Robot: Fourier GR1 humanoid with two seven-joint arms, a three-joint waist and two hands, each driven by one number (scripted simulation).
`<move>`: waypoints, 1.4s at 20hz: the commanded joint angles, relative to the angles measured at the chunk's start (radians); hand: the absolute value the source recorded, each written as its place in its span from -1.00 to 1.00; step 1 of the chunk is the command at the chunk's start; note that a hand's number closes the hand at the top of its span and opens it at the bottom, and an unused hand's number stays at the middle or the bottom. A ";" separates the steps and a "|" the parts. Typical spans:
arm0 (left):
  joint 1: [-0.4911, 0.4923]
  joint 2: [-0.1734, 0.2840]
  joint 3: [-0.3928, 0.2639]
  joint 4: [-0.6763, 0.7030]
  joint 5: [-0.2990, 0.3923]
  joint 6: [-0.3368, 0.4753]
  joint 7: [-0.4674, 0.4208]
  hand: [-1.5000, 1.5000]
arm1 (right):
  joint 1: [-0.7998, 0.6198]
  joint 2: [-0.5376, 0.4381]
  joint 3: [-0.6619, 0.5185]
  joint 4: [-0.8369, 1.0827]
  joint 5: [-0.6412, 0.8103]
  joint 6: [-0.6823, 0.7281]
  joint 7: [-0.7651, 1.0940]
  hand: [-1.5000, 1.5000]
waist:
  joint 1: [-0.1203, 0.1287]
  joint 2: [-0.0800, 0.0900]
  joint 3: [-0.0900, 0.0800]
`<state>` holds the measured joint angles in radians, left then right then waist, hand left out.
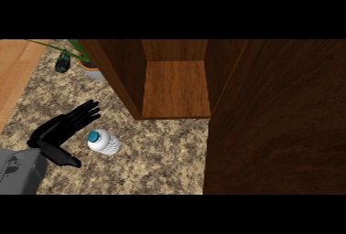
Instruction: Pick up the bottled water, place it into the cabinet and close the cabinet
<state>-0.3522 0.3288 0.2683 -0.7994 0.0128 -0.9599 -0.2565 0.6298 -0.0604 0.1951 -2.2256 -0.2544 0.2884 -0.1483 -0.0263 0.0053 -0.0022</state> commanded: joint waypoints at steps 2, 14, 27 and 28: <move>-0.113 -0.040 -0.031 0.204 -0.080 0.030 -0.138 -1.00 | 0.019 0.005 0.028 -0.011 0.012 0.010 -0.020 -1.00 | -0.013 0.004 -0.001; -0.121 0.013 -0.092 0.380 -0.143 -0.007 -0.334 -1.00 | 0.010 -0.013 -0.014 -0.020 -0.023 0.006 0.005 -1.00 | -0.011 0.006 -0.002; -0.169 -0.050 -0.125 0.501 -0.141 0.024 -0.380 -1.00 | 0.025 0.005 0.025 0.004 -0.009 0.016 -0.024 -1.00 | -0.024 0.010 -0.003; -0.157 -0.054 -0.132 0.499 -0.138 -0.006 -0.387 -1.00 | -0.005 0.001 0.018 -0.005 -0.013 0.006 0.003 -1.00 | -0.017 0.011 -0.004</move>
<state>-0.5122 0.2761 0.1400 -0.3300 -0.1331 -0.7896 -0.5194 0.6322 -0.0630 0.2082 -2.2178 -0.2589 0.3016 -0.1623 -0.0459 0.0151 -0.0053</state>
